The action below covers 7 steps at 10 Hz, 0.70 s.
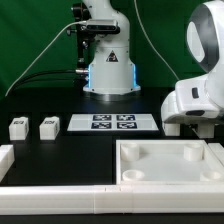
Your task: Assemble one leg
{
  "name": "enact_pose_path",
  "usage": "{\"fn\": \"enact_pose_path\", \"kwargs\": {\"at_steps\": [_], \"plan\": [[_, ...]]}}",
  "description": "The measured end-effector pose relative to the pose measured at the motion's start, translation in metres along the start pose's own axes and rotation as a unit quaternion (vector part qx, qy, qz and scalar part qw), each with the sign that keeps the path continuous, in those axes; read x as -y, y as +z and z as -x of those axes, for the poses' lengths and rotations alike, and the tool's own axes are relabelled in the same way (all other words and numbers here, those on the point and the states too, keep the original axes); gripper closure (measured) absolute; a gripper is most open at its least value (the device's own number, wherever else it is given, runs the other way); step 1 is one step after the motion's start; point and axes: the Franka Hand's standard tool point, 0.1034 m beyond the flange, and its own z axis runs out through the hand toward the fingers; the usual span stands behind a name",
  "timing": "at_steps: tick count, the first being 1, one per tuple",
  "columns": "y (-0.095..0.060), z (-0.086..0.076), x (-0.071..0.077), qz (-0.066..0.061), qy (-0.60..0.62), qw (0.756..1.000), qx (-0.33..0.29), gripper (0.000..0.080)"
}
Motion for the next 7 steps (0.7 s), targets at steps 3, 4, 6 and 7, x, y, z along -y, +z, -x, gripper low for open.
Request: {"fn": "enact_pose_path", "kwargs": {"at_steps": [3,4,6,7], "plan": [[-0.024,0.023,-0.005,0.001,-0.02,1.0,-0.02,0.0509],[-0.036,0.03,-0.011,-0.002,-0.021,1.0,-0.021,0.0509],[-0.066,0.041,-0.023,-0.009,-0.029,0.999,-0.045,0.0509],[-0.072,0.044,-0.026,-0.011,-0.031,0.998,-0.046,0.0509]]}}
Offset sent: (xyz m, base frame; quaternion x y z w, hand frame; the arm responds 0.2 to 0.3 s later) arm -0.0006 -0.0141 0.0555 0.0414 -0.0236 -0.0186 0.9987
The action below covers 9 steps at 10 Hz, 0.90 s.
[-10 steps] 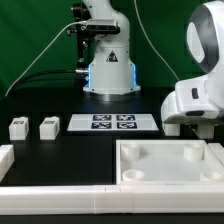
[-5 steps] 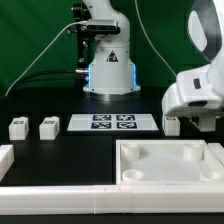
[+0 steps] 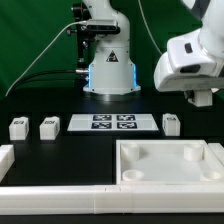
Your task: Assemble one leg
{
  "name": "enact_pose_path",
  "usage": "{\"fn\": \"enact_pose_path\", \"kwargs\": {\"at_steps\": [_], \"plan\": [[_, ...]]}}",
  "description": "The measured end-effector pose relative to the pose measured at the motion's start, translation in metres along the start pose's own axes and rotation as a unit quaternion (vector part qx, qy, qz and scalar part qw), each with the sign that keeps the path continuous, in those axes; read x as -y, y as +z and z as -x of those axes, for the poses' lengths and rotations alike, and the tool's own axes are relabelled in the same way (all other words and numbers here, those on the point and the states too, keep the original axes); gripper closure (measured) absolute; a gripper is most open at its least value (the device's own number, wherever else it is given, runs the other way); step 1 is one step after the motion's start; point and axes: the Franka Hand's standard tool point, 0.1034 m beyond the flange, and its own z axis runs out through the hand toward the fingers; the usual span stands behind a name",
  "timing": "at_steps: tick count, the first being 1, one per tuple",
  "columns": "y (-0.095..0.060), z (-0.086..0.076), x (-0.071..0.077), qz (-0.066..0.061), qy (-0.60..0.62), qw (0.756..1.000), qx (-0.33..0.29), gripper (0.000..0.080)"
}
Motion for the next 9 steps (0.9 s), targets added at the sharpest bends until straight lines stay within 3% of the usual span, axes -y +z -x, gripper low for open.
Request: {"fn": "enact_pose_path", "kwargs": {"at_steps": [1,2,6,8,9], "plan": [[0.001,-0.009,0.002,-0.002,-0.001,1.0,-0.029,0.0509],[-0.004,-0.015,0.003,-0.004,-0.002,0.995,-0.098,0.0509],[-0.006,-0.016,0.002,-0.008,-0.009,0.955,-0.298,0.0509],[-0.01,-0.016,-0.005,-0.005,-0.02,0.945,-0.326,0.0509],[-0.021,-0.021,-0.011,-0.007,-0.017,0.942,-0.334,0.0509]]}}
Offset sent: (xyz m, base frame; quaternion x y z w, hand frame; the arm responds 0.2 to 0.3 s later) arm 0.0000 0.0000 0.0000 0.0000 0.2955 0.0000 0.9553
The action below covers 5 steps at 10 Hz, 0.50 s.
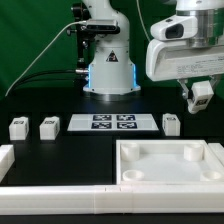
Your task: Assemble one leg
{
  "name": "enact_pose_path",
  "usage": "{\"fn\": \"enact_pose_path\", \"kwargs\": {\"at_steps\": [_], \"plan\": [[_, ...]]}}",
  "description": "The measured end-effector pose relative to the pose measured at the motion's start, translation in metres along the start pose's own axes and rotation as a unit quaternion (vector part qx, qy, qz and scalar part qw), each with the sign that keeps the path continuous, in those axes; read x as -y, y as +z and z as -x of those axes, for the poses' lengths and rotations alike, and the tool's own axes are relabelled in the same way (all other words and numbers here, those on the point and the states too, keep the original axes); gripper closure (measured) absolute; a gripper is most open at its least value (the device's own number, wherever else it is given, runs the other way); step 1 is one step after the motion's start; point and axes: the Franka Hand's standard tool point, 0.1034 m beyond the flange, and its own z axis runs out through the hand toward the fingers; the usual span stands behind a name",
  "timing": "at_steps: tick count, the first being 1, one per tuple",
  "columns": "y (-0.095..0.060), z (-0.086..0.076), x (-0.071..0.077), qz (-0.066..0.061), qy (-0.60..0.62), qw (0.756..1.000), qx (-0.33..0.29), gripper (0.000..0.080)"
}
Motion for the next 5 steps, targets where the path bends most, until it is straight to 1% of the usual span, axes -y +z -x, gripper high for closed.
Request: {"fn": "enact_pose_path", "kwargs": {"at_steps": [2,4,5], "plan": [[-0.003,-0.022,-0.01,-0.002,-0.008,1.0,-0.015,0.0509],[-0.007,-0.048,-0.018,-0.004,-0.015,1.0,-0.022,0.0509],[-0.01,-0.064,-0.022,-0.006,-0.017,1.0,-0.021,0.0509]]}}
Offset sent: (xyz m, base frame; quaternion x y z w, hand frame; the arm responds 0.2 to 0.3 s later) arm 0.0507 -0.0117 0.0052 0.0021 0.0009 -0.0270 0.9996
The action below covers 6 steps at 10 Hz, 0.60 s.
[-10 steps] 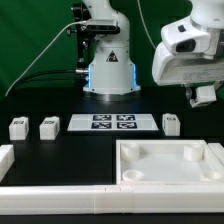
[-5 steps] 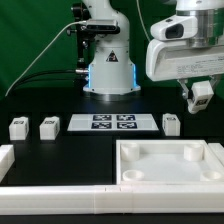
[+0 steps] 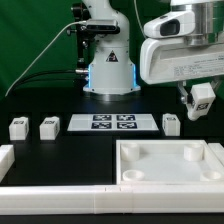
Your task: Assemble one leg
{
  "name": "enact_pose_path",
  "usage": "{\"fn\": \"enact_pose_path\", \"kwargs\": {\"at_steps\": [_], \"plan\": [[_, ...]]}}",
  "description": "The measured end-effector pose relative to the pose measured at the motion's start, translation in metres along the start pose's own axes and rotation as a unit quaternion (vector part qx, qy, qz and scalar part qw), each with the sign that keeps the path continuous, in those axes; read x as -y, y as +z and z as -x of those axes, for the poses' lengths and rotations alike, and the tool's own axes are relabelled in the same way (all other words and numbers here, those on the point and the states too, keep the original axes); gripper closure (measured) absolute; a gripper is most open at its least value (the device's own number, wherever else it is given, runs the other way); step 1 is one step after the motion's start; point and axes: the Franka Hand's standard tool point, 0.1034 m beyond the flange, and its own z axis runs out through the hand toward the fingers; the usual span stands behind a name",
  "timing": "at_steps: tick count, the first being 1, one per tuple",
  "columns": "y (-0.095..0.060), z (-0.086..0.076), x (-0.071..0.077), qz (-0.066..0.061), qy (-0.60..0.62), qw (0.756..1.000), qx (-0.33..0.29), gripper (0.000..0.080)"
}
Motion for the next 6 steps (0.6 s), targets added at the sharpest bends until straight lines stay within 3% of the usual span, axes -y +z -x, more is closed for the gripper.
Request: {"fn": "enact_pose_path", "kwargs": {"at_steps": [1,4,5,6], "plan": [[0.0,-0.0103,-0.0004,-0.001,0.002,1.0,-0.008,0.0509],[0.0017,-0.0113,-0.0005,-0.001,0.002,0.999,-0.036,0.0509],[0.0014,-0.0157,-0.0015,0.001,0.001,0.996,-0.087,0.0509],[0.0049,-0.0084,-0.0057,0.003,-0.01,0.997,-0.081,0.0509]]}}
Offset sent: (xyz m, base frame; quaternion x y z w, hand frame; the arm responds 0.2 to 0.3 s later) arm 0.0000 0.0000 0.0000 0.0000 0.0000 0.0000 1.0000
